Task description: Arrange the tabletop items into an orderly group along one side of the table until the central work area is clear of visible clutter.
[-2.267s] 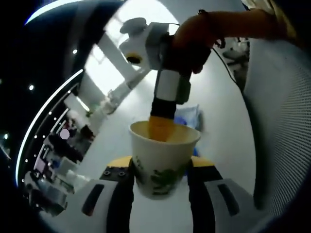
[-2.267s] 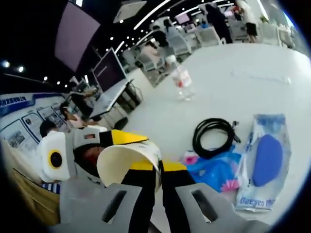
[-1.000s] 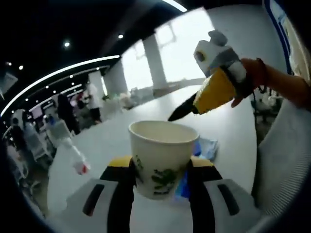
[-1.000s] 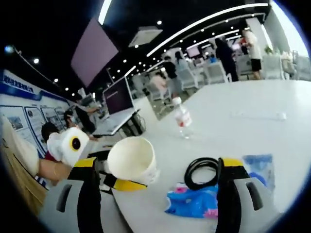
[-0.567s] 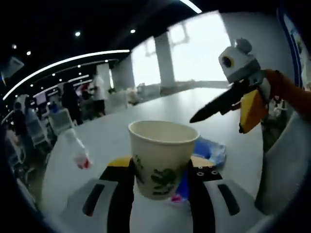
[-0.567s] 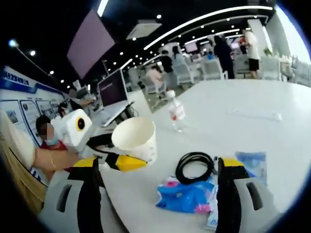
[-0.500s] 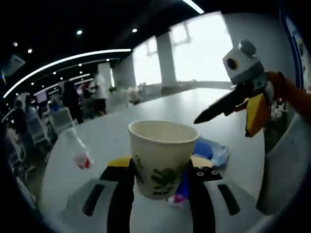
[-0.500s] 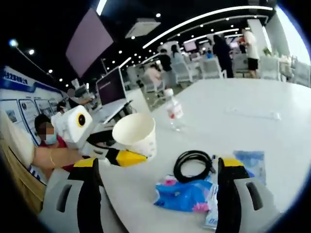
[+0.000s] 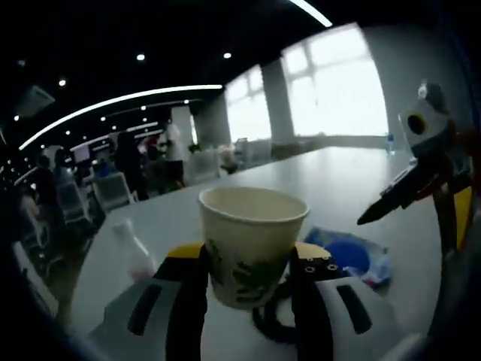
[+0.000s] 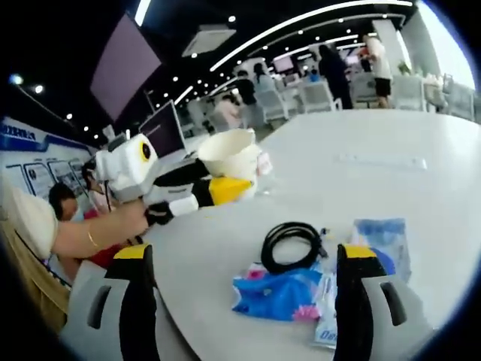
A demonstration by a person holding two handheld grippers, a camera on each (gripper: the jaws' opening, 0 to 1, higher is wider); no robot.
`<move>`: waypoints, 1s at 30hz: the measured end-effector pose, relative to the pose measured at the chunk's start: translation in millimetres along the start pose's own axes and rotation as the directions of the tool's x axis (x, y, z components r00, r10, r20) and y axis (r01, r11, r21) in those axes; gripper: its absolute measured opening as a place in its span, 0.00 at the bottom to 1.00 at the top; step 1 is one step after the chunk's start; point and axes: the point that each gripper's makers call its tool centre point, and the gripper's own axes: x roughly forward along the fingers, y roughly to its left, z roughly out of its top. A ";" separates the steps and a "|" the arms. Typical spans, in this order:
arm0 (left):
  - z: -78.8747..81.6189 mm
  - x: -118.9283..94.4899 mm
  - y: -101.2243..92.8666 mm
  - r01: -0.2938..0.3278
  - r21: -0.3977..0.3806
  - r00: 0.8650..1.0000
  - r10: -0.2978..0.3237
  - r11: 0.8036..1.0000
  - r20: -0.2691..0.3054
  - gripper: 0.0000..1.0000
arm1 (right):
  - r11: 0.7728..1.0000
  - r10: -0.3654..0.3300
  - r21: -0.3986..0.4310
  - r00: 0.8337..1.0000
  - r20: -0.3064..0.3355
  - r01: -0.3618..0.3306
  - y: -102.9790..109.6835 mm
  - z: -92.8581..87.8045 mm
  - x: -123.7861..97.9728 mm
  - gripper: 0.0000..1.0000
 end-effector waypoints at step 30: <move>-60.8 75.2 63.0 -0.168 -0.159 0.986 0.169 0.973 -0.005 0.41 | 0.997 -0.050 0.059 0.999 -0.010 0.051 -19.0 -11.3 -4.1 1.00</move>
